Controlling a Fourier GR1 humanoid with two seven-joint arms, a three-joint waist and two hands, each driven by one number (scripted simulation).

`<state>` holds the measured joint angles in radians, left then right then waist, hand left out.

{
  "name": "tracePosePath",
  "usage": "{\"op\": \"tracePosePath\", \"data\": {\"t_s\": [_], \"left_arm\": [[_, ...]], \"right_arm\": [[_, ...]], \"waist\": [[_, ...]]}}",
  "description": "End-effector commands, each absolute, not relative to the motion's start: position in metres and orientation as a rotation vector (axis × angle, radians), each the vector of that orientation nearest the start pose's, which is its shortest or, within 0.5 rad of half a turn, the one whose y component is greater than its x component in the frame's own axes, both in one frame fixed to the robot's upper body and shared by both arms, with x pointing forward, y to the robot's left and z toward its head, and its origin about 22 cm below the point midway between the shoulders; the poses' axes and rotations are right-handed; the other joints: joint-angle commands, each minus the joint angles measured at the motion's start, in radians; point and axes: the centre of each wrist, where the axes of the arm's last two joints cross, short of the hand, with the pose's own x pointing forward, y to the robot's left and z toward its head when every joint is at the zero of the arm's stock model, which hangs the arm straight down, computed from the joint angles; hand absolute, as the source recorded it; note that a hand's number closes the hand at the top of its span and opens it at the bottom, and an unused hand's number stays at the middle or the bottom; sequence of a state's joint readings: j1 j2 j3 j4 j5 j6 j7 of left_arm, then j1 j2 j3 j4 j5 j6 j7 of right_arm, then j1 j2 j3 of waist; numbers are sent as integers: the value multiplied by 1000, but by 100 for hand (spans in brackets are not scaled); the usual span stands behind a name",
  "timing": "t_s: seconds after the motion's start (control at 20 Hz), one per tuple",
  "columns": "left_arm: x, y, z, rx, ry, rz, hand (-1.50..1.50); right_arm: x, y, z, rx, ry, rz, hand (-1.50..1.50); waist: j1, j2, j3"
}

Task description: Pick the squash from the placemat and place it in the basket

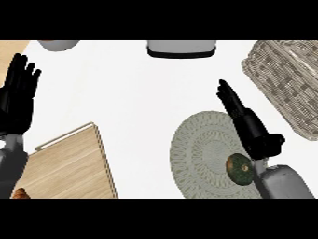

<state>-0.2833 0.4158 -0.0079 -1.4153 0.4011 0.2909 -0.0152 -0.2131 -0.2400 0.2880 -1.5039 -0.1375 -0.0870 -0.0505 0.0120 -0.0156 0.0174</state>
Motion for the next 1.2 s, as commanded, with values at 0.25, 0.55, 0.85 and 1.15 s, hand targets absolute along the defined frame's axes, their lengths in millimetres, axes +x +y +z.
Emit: {"op": "tracePosePath", "data": {"t_s": [0.25, 0.55, 0.85, 1.15], "left_arm": [[261, 280, 42, 214, -1712, 107, 0], [251, 242, 22, 111, -1659, 59, 0], [251, 245, 31, 140, -1669, 82, 0], [246, 246, 31, 141, -1673, 83, 0]], "right_arm": [[201, -298, 63, -50, -1902, 181, 150], [152, -172, 29, -130, -1966, 369, -150], [137, -215, 30, -711, -1757, 340, -150], [117, -254, 67, -1029, -1458, 501, -150]], "waist": [[-62, -7, -17], [-32, 8, -19], [-75, 2, -26], [-61, 11, -31]]}}
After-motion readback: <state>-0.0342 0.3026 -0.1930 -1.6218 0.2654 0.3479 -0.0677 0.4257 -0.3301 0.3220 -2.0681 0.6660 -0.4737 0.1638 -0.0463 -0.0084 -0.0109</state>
